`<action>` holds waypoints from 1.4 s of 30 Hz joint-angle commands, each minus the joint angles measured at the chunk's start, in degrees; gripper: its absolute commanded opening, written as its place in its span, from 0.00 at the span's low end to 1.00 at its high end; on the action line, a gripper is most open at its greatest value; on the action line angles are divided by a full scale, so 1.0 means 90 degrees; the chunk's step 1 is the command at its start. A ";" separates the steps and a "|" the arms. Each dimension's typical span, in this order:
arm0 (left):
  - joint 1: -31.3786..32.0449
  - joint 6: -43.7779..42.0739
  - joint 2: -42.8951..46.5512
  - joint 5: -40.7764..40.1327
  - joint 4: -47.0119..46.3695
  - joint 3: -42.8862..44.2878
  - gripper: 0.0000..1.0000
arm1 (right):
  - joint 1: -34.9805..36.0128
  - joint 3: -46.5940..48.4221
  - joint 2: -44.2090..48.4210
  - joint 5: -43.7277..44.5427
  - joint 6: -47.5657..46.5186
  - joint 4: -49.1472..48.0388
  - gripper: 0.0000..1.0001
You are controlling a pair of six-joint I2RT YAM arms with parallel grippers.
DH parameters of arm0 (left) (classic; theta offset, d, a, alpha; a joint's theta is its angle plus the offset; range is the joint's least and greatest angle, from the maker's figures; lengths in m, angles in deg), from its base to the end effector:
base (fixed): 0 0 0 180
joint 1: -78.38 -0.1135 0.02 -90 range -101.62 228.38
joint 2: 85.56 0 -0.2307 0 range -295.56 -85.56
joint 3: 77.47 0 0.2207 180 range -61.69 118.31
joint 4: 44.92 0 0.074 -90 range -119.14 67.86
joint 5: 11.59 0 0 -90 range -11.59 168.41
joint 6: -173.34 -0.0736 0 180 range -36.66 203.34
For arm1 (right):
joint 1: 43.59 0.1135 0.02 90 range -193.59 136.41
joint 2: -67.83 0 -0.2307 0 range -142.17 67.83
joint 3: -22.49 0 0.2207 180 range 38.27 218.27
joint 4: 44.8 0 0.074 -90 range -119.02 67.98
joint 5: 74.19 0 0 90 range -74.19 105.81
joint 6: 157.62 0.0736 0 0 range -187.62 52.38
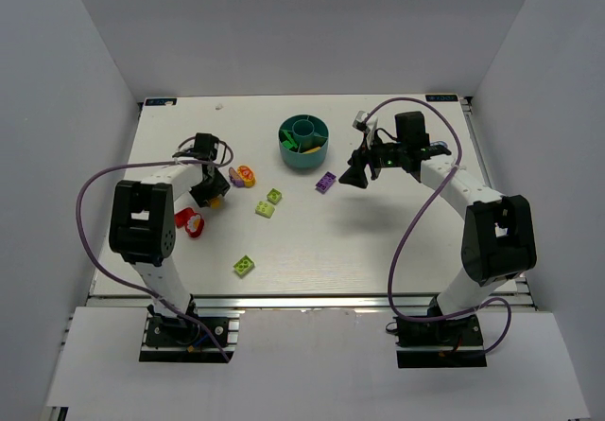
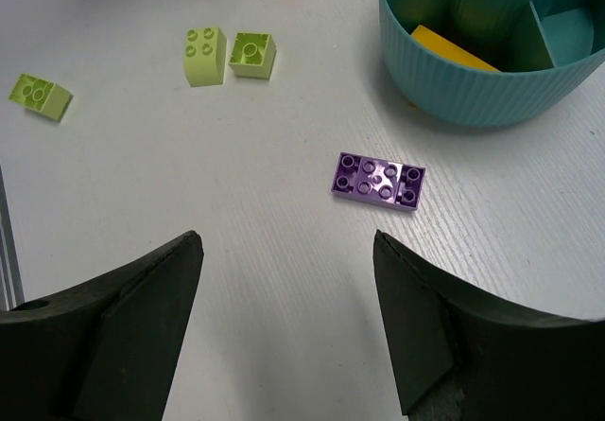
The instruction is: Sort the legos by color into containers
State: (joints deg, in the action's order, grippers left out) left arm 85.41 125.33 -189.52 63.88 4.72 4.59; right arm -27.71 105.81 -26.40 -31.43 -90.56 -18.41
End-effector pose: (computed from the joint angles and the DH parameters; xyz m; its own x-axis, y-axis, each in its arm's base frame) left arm 0.3262 -0.0216 0.1173 -0.7262 -0.5630 -0.3946 -0.6004 0.7990 -0.0350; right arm 0.3241 0.1484 0.2267 -0.2454 -0.3449 -0.9060 -0.9156 0.3896 0.0997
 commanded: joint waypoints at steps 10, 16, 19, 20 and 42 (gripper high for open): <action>0.0107 -0.0476 0.0915 0.1267 -0.0510 0.0048 0.15 | 0.0033 -0.0054 0.0275 0.0044 0.0019 0.0003 0.77; 0.1219 -0.0887 0.1454 0.2287 -0.1614 0.0496 0.12 | 0.0013 0.0112 0.0422 0.0152 0.0146 -0.0153 0.41; 0.1757 -0.0694 0.1328 0.2288 -0.2170 0.0779 0.08 | -0.0016 0.0122 0.0471 0.0239 0.0409 -0.0387 0.01; 0.1942 -0.0634 0.1298 0.2201 -0.2481 0.0809 0.08 | -0.0036 0.0112 0.0471 0.0307 0.0458 -0.0427 0.00; 0.3311 -0.1787 -0.0391 -0.1012 -0.3802 0.2186 0.03 | -0.0270 0.0092 0.0549 0.0464 0.0615 -0.0593 0.00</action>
State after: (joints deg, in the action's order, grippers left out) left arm 114.22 108.42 -192.47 62.99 -30.55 22.33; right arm -29.76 105.22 -23.50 -27.36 -85.99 -21.47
